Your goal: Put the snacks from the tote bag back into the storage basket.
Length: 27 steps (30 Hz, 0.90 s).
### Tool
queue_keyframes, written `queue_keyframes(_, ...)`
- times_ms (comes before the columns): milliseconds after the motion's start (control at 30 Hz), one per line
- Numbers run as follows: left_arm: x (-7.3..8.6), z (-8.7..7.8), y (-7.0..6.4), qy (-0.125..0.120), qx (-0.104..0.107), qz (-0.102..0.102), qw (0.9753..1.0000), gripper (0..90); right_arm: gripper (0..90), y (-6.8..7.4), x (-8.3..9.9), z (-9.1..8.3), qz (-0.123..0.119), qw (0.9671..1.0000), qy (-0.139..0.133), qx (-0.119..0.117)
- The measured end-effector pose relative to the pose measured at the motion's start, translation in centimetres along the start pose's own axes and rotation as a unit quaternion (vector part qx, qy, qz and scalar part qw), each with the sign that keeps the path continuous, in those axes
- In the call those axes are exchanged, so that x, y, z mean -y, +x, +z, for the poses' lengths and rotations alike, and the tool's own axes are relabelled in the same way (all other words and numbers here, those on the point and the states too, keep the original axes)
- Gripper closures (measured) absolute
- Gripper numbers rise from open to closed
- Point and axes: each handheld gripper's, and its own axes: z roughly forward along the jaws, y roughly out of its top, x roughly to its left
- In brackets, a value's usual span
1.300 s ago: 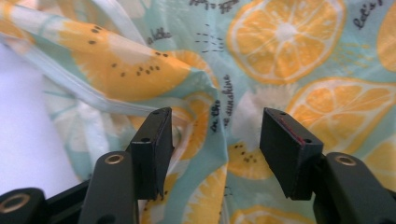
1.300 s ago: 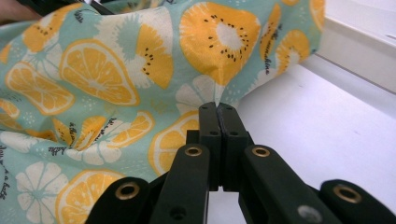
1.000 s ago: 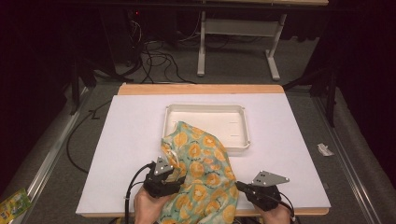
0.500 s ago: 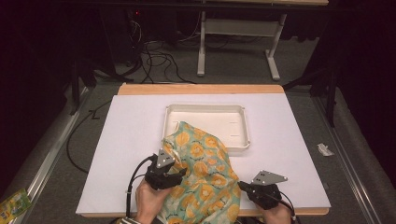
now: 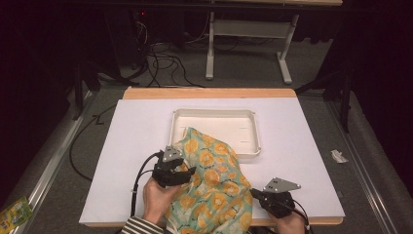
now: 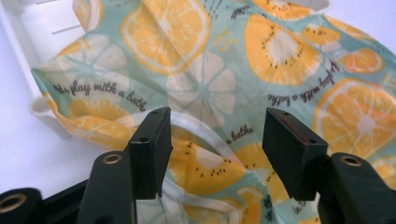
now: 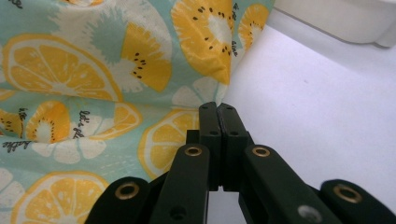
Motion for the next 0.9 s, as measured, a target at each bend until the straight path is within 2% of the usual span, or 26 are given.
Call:
queue_keyframes(233, 0.8, 0.5, 0.1, 0.024, 0.008, -0.003, 0.9997, 42.4, 90.0, -0.1, 0.1, 0.1, -0.003, 1.0, 0.004, 0.006)
queue_keyframes(333, 0.8, 0.8, 0.2, 0.025, 0.01, -0.008, 0.9996, 42.3, 90.0, -0.1, 0.2, 0.1, 0.002, 1.0, 0.004, 0.007)
queue_keyframes(633, 0.5, 1.5, 0.2, 0.006, 0.041, -0.015, 0.9991, 42.6, 90.0, -0.2, 0.2, 0.1, -0.002, 0.9999, 0.005, 0.011)
queue_keyframes(733, 0.3, 1.4, 0.2, -0.007, 0.041, -0.013, 0.9991, 47.9, 90.0, -0.3, 0.3, 0.1, -0.005, 0.9999, 0.005, 0.013)
queue_keyframes(900, -0.2, 0.8, -0.3, -0.026, 0.038, 0.012, 0.9989, 64.7, 90.0, -0.4, 0.3, -0.1, -0.006, 0.9998, 0.004, 0.017)
